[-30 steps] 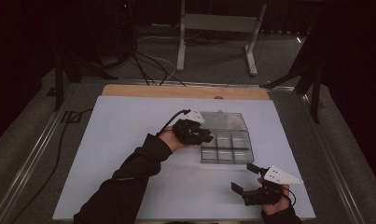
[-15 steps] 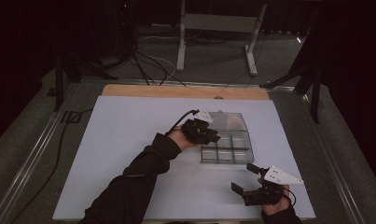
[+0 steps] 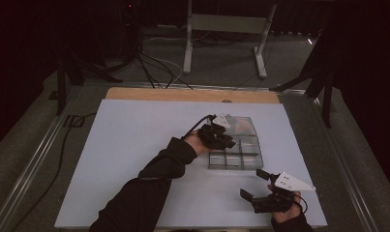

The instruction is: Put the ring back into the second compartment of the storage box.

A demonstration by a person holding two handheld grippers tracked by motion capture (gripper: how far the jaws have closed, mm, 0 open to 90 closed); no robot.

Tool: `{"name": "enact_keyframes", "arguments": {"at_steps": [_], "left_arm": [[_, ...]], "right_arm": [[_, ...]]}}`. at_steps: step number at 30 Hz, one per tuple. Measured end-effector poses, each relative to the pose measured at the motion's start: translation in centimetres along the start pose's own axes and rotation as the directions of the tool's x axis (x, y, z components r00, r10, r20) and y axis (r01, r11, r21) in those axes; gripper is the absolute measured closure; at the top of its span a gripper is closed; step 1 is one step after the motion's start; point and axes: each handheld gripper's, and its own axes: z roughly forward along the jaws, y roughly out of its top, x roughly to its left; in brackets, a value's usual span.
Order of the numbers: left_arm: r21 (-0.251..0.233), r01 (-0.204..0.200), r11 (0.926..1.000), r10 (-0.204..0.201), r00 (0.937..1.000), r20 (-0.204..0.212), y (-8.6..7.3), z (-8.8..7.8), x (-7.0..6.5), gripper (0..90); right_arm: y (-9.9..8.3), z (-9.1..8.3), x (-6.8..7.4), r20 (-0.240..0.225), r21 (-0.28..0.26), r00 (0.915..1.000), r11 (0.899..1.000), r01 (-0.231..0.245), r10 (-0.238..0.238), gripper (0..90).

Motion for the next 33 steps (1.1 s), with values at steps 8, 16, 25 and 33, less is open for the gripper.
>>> {"name": "enact_keyframes", "arguments": {"at_steps": [8,16,25,33], "left_arm": [[0.021,0.027,0.9994,-0.027,0.9996,-0.005,0.0,1.5,0.7,72.8],[0.051,0.017,0.9985,-0.016,0.9996,-0.025,0.3,2.8,1.0,72.6],[0.041,0.017,0.999,-0.015,0.9984,-0.054,0.3,3.9,1.0,71.2],[0.034,0.055,0.9979,-0.052,0.9943,-0.093,0.8,3.3,0.8,26.7]], "right_arm": [[0.0,0.0,0.0,-0.002,-0.002,1.0,1.0,-0.002,0.002,0.0],[0.0,0.0,0.0,-0.005,-0.003,1.0,1.0,-0.003,0.003,0.0],[0.0,0.1,0.0,-0.008,0.001,1.0,1.0,-0.003,0.003,0.0],[0.0,0.1,0.0,-0.009,0.002,1.0,1.0,-0.003,0.003,0.0]]}}
